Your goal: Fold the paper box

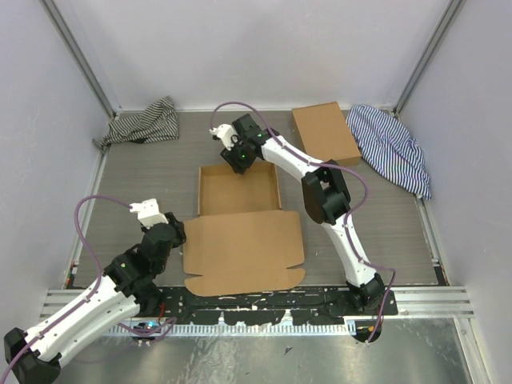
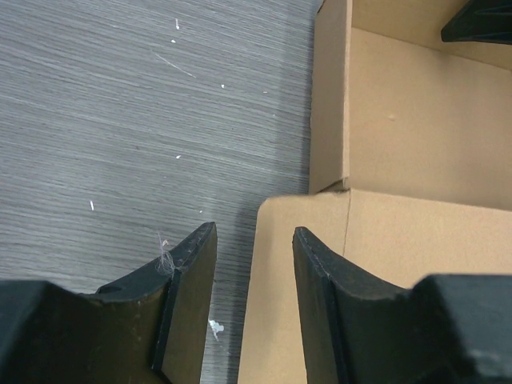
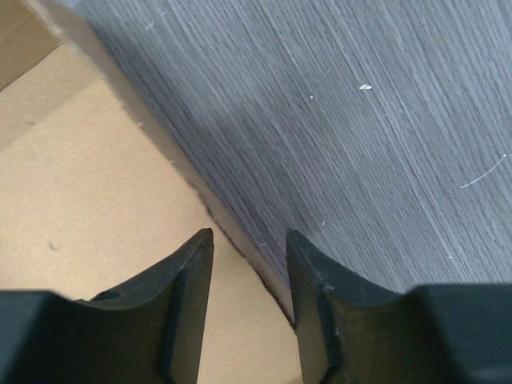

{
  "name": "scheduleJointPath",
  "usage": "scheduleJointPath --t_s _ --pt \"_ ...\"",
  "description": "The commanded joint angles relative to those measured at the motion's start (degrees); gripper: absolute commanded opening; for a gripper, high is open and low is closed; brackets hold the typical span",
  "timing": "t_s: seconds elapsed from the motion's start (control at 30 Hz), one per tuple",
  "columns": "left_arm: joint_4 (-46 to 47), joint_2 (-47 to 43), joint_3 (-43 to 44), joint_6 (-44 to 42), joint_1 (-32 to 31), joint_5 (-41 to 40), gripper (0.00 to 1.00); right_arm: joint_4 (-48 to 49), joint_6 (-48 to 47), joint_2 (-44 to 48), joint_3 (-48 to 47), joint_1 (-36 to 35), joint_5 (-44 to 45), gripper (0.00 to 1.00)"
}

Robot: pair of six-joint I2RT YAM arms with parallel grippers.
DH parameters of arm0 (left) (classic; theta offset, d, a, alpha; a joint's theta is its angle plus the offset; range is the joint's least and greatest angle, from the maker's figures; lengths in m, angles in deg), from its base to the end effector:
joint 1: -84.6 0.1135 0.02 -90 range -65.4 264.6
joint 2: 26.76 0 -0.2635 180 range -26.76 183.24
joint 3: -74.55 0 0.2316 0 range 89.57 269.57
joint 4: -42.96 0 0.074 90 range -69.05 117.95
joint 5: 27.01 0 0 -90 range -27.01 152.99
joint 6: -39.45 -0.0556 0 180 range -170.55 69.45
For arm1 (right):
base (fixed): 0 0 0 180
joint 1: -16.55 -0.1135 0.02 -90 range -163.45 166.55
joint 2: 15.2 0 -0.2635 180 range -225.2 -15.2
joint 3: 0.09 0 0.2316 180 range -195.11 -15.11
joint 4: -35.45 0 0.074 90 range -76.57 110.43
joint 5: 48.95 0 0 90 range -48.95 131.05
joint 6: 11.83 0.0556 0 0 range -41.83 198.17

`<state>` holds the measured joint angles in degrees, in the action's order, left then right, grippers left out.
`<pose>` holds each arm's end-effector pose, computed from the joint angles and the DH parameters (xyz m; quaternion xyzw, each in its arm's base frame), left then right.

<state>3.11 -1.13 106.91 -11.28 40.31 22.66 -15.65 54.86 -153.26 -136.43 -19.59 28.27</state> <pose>0.1038 -0.0510 0.1910 -0.1279 0.8318 -0.0718 0.5353 0.4167 0.3195 0.1805 -0.4979 0.8004 0.1402 0.3030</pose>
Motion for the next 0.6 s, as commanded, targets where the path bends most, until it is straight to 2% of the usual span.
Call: scheduleJointPath --t_s 0.0,0.2,0.27,0.47,0.57 --pt "1.02 -0.08 -0.4 0.46 -0.1 -0.36 0.5 1.73 2.39 0.18 -2.17 -0.03 3.26 0.39" --pt "1.0 -0.11 -0.39 0.46 -0.13 -0.27 0.5 2.7 9.4 1.61 -0.59 1.36 9.61 0.13" --pt "1.02 -0.17 -0.4 0.46 -0.14 -0.21 0.5 2.93 13.17 3.02 0.84 2.56 11.63 0.02" --pt "0.99 -0.42 -0.51 0.46 -0.14 -0.07 0.5 -2.34 27.25 9.29 5.57 4.51 23.01 0.01" --pt "0.93 -0.47 -0.47 0.4 -0.09 -0.15 0.5 -5.56 36.86 14.14 12.28 5.68 23.93 0.01"
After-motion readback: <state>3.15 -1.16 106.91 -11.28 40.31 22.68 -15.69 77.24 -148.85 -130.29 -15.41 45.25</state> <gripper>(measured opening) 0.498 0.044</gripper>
